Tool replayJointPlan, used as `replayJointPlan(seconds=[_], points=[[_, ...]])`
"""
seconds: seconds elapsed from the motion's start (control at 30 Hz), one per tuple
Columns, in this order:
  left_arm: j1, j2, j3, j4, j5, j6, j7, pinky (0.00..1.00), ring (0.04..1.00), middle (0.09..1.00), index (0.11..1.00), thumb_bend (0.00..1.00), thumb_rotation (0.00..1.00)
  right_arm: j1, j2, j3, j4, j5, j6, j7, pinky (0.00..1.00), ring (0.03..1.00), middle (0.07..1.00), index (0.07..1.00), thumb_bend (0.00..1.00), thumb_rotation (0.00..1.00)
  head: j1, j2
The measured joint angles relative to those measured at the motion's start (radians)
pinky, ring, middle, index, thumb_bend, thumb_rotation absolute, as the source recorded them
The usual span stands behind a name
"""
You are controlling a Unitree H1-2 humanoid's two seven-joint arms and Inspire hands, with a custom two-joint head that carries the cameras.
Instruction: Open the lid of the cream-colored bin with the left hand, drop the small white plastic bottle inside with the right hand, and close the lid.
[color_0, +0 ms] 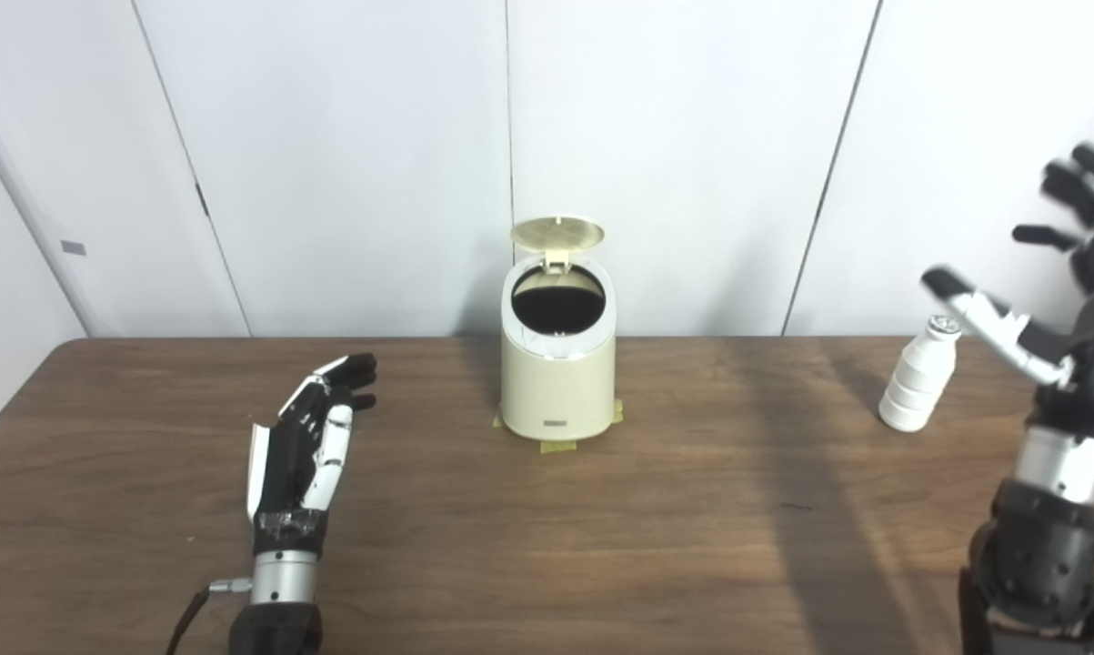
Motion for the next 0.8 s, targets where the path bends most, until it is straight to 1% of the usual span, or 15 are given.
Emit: replayJointPlan(seconds=[0.07, 0.17, 0.23, 0.33, 0.4, 0.47, 0.5, 0.6, 0.67, 0.77, 0.8], points=[[-0.001, -0.001, 0.000, 0.001, 0.000, 0.000, 0.001, 0.72, 0.788, 0.784, 0.754, 0.30, 0.72, 0.001, 0.004, 0.000, 0.007, -0.002, 0.010, -0.001, 0.46, 0.736, 0.744, 0.732, 0.83, 0.25, -0.005, -0.003], [-0.002, 0.000, 0.001, 0.005, 0.000, -0.004, 0.001, 0.72, 0.789, 0.783, 0.753, 0.30, 0.71, 0.003, 0.012, -0.008, 0.017, -0.004, 0.041, 0.000, 0.42, 0.692, 0.732, 0.731, 0.86, 0.25, -0.011, -0.003], [-0.003, 0.000, 0.001, 0.009, 0.000, -0.004, 0.001, 0.72, 0.787, 0.781, 0.751, 0.30, 0.71, 0.003, 0.010, -0.013, 0.034, -0.004, 0.067, 0.002, 0.47, 0.709, 0.741, 0.735, 0.86, 0.24, -0.012, -0.002], [-0.004, 0.000, 0.003, 0.013, 0.000, -0.006, 0.001, 0.71, 0.778, 0.775, 0.749, 0.31, 0.70, 0.003, -0.002, -0.018, 0.069, 0.007, 0.127, 0.029, 0.49, 0.720, 0.746, 0.732, 0.87, 0.24, -0.014, -0.002], [-0.005, 0.001, 0.003, 0.014, 0.000, -0.008, 0.001, 0.70, 0.777, 0.778, 0.751, 0.29, 0.70, 0.002, -0.020, -0.017, 0.086, 0.008, 0.163, 0.044, 0.45, 0.692, 0.728, 0.708, 0.87, 0.25, -0.015, 0.002], [-0.004, 0.002, 0.003, 0.014, 0.000, -0.008, 0.001, 0.69, 0.774, 0.778, 0.752, 0.29, 0.70, -0.004, -0.030, -0.015, 0.087, -0.008, 0.202, 0.050, 0.43, 0.685, 0.721, 0.701, 0.87, 0.25, -0.015, 0.003], [-0.004, 0.002, 0.003, 0.015, 0.000, -0.008, 0.001, 0.69, 0.774, 0.780, 0.753, 0.28, 0.70, -0.008, -0.034, -0.014, 0.088, -0.015, 0.221, 0.053, 0.41, 0.683, 0.721, 0.696, 0.87, 0.22, -0.017, 0.005], [-0.003, 0.003, 0.002, 0.014, 0.000, -0.008, 0.001, 0.70, 0.776, 0.780, 0.754, 0.30, 0.72, -0.027, -0.049, -0.010, 0.091, -0.016, 0.231, 0.060, 0.37, 0.659, 0.701, 0.672, 0.87, 0.15, -0.018, 0.006], [-0.003, 0.003, 0.002, 0.015, 0.000, -0.008, 0.000, 0.70, 0.782, 0.786, 0.759, 0.30, 0.72, -0.043, -0.052, -0.009, 0.097, -0.016, 0.236, 0.060, 0.34, 0.653, 0.696, 0.665, 0.87, 0.13, -0.020, 0.006], [-0.003, 0.003, 0.001, 0.015, 0.000, -0.008, 0.000, 0.71, 0.786, 0.788, 0.762, 0.29, 0.72, -0.052, -0.054, -0.006, 0.110, -0.020, 0.259, 0.061, 0.31, 0.663, 0.717, 0.684, 0.88, 0.16, -0.023, 0.006], [-0.004, 0.003, 0.001, 0.015, 0.000, -0.008, 0.000, 0.71, 0.788, 0.791, 0.764, 0.28, 0.72, -0.052, -0.054, -0.005, 0.115, -0.021, 0.270, 0.062, 0.30, 0.671, 0.721, 0.685, 0.89, 0.16, -0.022, 0.008]])
